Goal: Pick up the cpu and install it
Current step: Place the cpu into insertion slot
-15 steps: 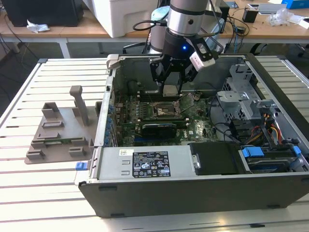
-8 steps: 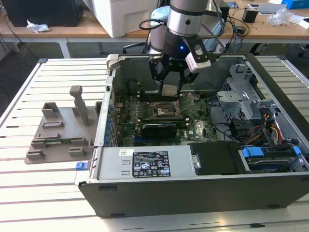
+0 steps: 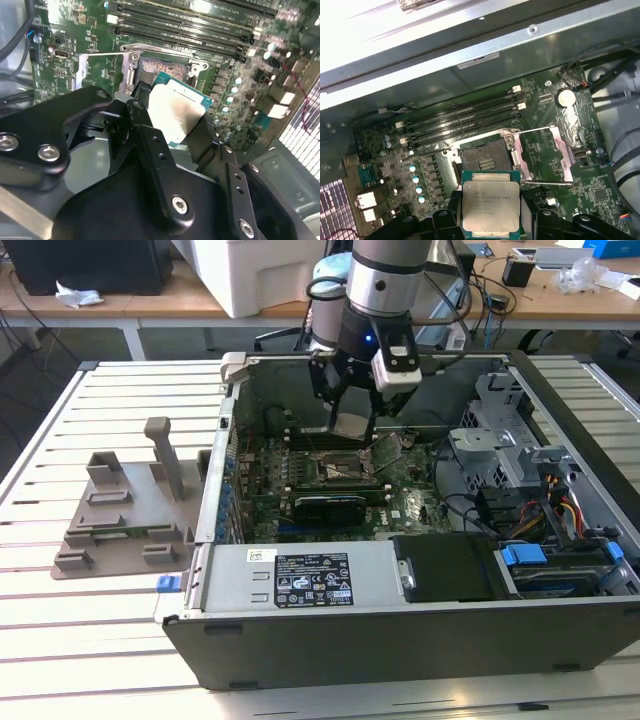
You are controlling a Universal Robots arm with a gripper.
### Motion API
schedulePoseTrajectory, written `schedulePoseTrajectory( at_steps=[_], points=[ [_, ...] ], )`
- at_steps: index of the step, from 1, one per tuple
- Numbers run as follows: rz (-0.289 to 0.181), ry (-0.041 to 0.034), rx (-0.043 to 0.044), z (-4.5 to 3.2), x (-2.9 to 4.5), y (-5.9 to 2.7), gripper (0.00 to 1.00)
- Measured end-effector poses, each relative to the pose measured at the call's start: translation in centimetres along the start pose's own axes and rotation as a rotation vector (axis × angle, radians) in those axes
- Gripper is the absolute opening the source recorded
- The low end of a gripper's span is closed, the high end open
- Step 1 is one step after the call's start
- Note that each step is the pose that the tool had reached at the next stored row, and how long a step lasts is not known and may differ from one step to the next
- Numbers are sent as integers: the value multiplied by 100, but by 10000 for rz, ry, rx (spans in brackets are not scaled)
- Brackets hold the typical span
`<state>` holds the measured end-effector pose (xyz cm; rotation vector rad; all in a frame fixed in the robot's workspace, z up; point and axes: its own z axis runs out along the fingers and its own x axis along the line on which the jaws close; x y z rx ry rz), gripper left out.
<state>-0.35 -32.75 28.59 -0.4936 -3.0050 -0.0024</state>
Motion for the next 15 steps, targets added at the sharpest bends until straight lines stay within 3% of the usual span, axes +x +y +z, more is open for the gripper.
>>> schedulePoseTrajectory(
  at_steps=[8, 15],
  points=[
    [1468, 12, -111, 4, -1, 1, 55],
    [2277, 15, -167, 7, -3, 1, 55]
  ],
)
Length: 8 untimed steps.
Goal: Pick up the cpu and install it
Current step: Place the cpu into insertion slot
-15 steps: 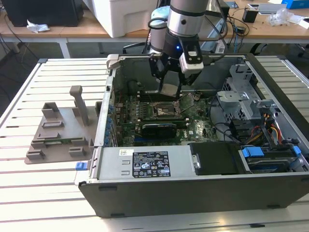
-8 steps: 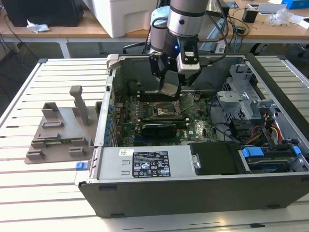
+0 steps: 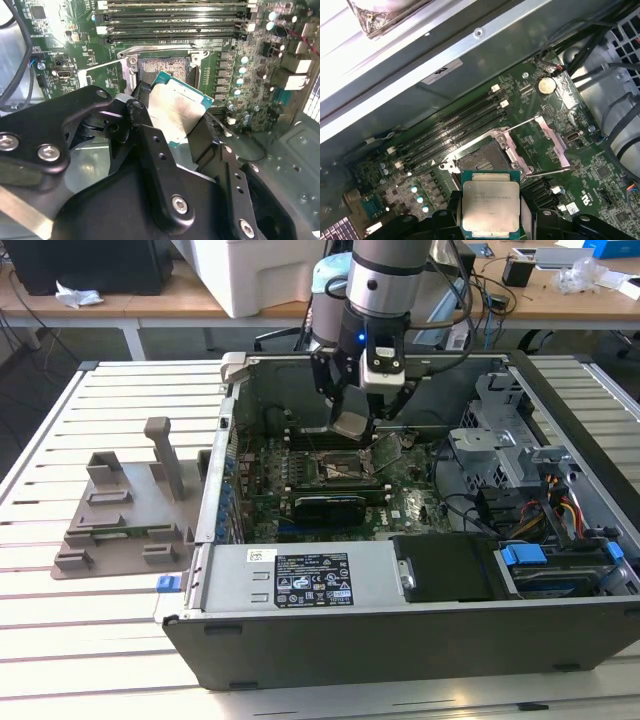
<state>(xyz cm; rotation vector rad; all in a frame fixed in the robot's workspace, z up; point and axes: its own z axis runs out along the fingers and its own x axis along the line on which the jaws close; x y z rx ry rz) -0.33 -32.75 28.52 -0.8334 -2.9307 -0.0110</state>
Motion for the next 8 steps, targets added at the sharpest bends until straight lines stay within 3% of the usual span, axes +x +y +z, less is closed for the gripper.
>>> schedulePoseTrajectory(
  at_steps=[8],
  points=[
    [1100, 20, -102, 2, 0, 0, 55]
  ],
)
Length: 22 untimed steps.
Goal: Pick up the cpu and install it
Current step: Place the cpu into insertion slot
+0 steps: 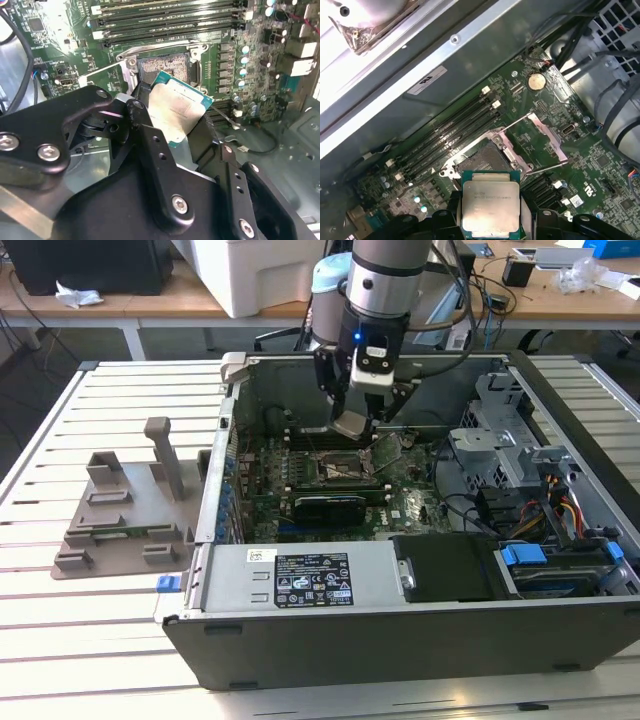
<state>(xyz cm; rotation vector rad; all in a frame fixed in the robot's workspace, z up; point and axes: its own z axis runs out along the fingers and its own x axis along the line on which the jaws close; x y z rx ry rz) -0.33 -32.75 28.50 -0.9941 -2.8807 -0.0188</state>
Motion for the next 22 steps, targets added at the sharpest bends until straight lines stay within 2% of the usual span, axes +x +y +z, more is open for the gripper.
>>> schedulePoseTrajectory(
  at_steps=[5, 9, 12, 15, 22],
  points=[
    [972, 18, -90, 1, -1, 1, 55],
    [1452, 28, -135, 2, -1, 1, 55],
    [2068, 39, -192, 2, -1, 1, 55],
    [2887, 55, -269, 3, -1, 1, 55],
    [3859, 74, -360, 4, -1, 1, 55]
  ],
)
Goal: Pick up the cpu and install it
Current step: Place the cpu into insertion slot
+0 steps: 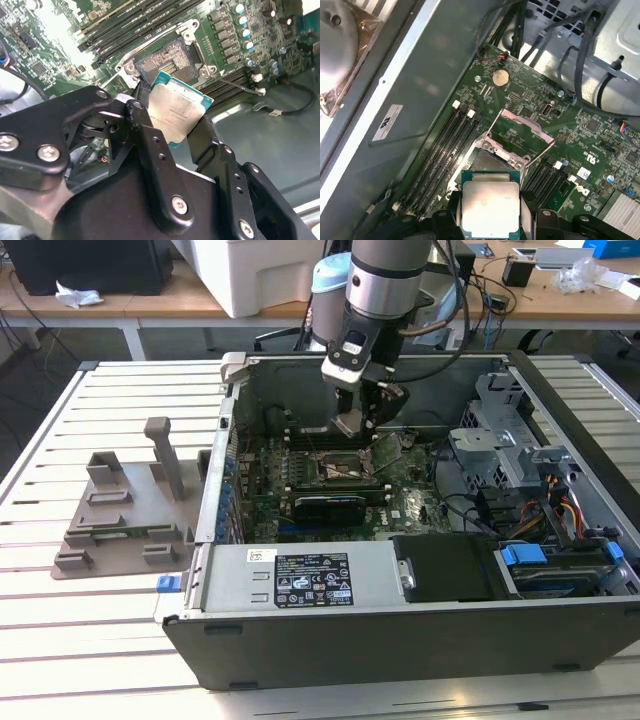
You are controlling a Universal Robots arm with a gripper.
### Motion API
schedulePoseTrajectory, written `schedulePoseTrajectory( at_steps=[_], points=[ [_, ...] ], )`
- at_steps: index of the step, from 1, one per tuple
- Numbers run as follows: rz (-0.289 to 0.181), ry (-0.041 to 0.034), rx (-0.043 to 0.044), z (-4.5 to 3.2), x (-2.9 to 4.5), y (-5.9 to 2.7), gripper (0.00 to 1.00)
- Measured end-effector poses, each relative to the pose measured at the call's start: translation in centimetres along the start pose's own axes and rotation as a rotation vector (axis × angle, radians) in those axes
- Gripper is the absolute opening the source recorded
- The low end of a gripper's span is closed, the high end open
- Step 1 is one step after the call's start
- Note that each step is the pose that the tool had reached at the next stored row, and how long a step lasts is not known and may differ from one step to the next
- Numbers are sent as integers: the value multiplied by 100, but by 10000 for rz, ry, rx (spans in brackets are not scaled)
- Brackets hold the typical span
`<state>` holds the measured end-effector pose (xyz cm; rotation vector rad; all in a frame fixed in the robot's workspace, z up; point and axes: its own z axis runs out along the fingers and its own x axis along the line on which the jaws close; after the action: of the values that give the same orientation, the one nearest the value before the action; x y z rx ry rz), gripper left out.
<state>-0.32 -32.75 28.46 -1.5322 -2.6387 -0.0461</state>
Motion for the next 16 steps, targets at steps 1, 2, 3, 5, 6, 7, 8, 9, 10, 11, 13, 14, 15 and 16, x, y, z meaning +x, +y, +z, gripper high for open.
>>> schedulePoseTrajectory(
  at_steps=[1, 2, 3, 5, 6, 7, 8, 9, 10, 11, 13, 14, 15, 16],
  points=[
    [195, 3, -18, 0, 0, 0, 55],
    [321, 6, -30, 0, 0, 0, 55],
    [436, 8, -41, 0, 0, 0, 55],
    [855, 16, -80, 1, 0, 0, 55],
    [1079, 21, -100, 1, 0, 0, 55],
    [1287, 25, -120, 1, 0, 0, 55],
    [1429, 27, -133, 1, 0, 0, 55],
    [1536, 29, -143, 1, 0, 0, 55],
    [1679, 32, -157, 2, 0, 0, 55],
    [1775, 34, -166, 2, 0, 0, 55],
    [2108, 40, -196, 2, 0, 0, 55],
    [2240, 43, -209, 2, 0, 0, 55],
    [2397, 46, -223, 2, 0, 0, 55],
    [2636, 51, -246, 2, 0, 0, 55]
  ],
)
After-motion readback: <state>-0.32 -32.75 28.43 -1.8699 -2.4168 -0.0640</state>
